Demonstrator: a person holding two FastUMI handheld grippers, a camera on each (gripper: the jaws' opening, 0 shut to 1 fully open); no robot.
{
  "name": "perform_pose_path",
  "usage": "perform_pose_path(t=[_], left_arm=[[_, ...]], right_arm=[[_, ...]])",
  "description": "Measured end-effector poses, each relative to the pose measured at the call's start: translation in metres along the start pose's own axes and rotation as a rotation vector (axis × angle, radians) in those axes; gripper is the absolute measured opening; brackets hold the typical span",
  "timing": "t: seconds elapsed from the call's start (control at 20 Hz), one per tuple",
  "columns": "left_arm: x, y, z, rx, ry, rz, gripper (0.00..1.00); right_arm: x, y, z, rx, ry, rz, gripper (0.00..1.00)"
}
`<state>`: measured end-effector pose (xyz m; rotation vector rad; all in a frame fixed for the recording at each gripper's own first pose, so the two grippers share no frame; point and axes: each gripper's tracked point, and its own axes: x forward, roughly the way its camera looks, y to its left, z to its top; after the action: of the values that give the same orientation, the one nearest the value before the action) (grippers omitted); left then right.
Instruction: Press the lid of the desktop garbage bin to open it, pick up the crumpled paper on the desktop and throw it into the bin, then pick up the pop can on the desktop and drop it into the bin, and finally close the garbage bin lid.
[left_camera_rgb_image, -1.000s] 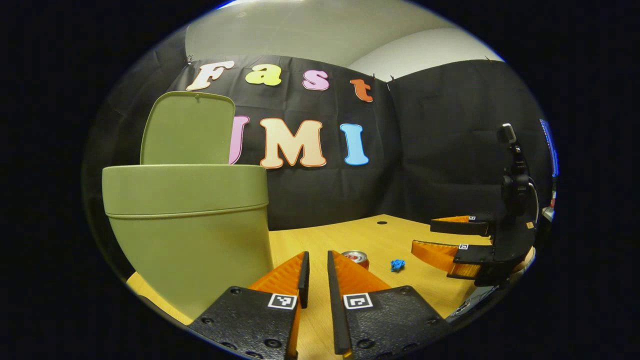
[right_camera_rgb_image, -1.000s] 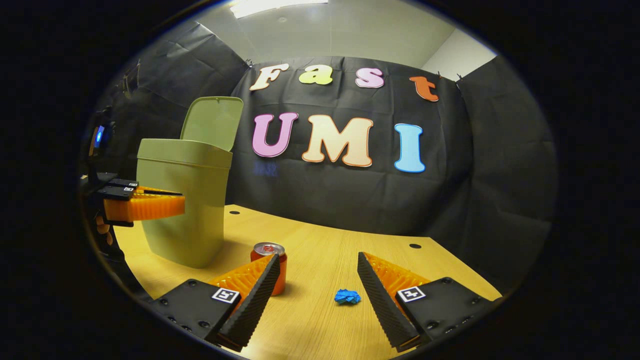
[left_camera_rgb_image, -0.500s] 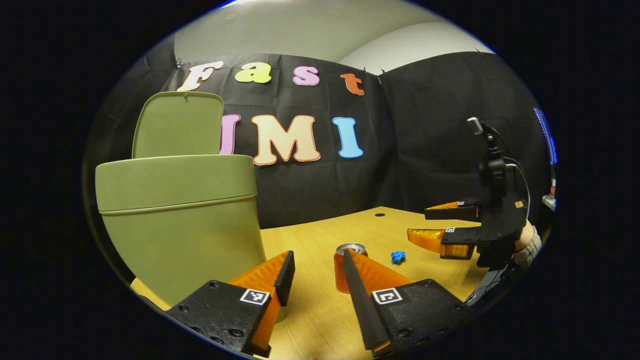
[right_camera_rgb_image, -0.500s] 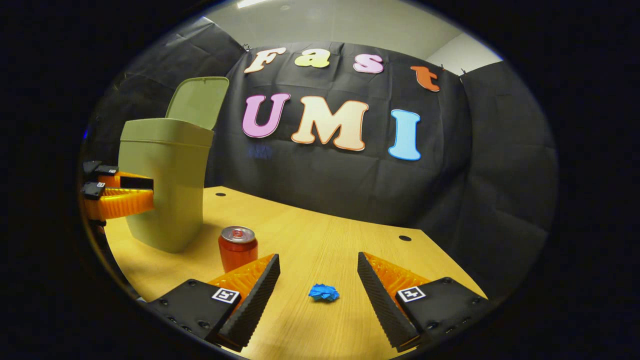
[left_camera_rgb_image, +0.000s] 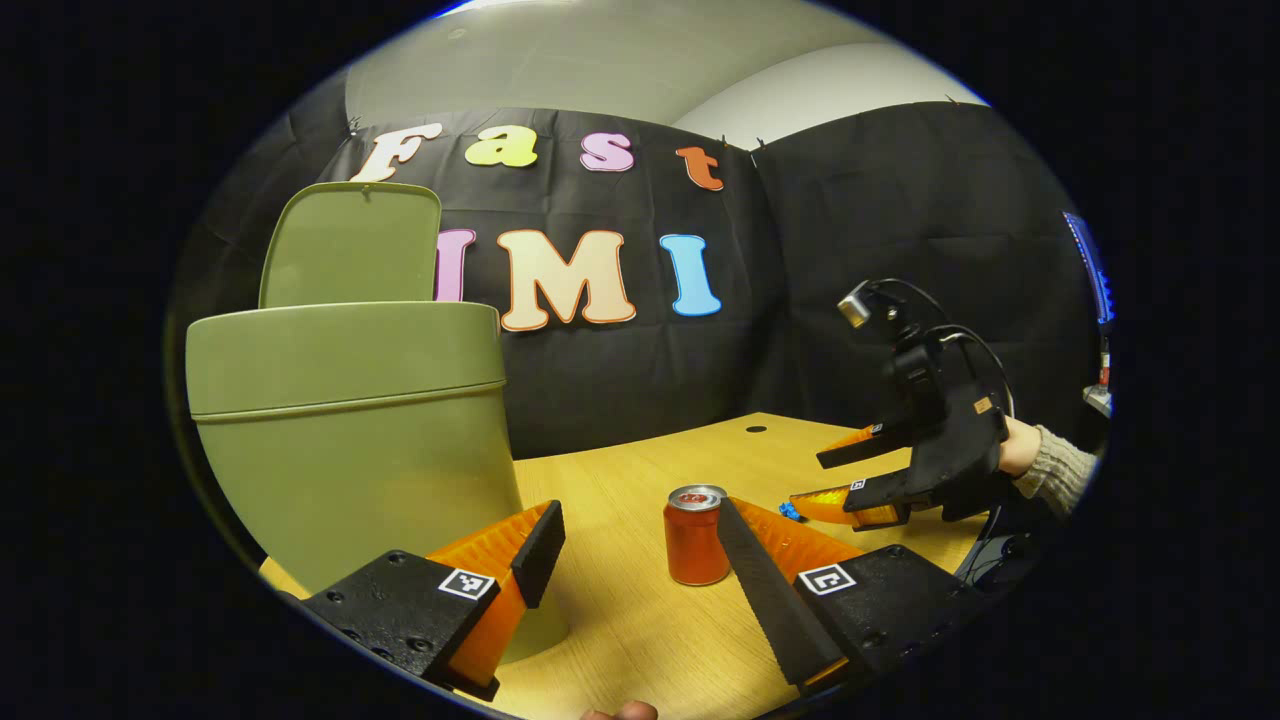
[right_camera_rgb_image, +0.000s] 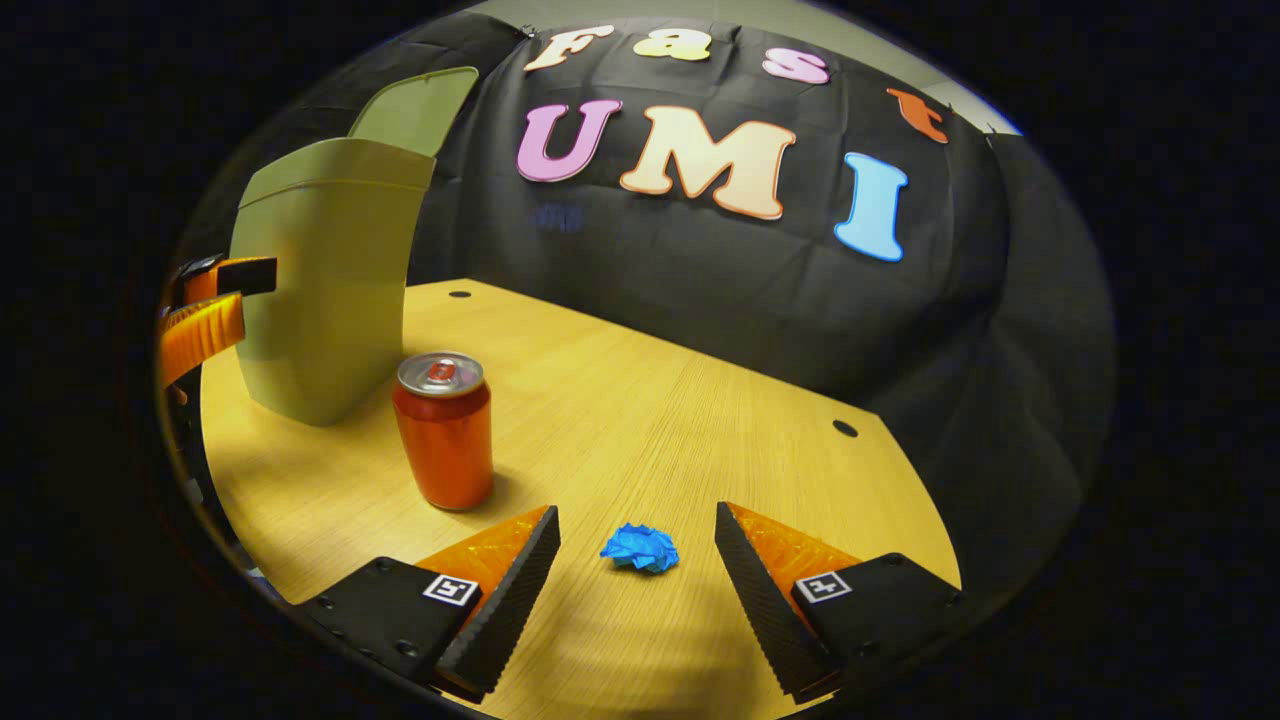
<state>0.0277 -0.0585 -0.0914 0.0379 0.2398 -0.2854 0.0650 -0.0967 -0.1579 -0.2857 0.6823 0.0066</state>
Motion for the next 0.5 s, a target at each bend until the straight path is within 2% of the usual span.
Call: perform_pose_path(t=[0.5], left_arm=[[0.005, -0.006, -0.005, -0.011, -0.001, -0.021, 0.94]], right_arm=[[0.024, 0.009, -0.03, -0.021, 0.219, 0.128, 0.99]])
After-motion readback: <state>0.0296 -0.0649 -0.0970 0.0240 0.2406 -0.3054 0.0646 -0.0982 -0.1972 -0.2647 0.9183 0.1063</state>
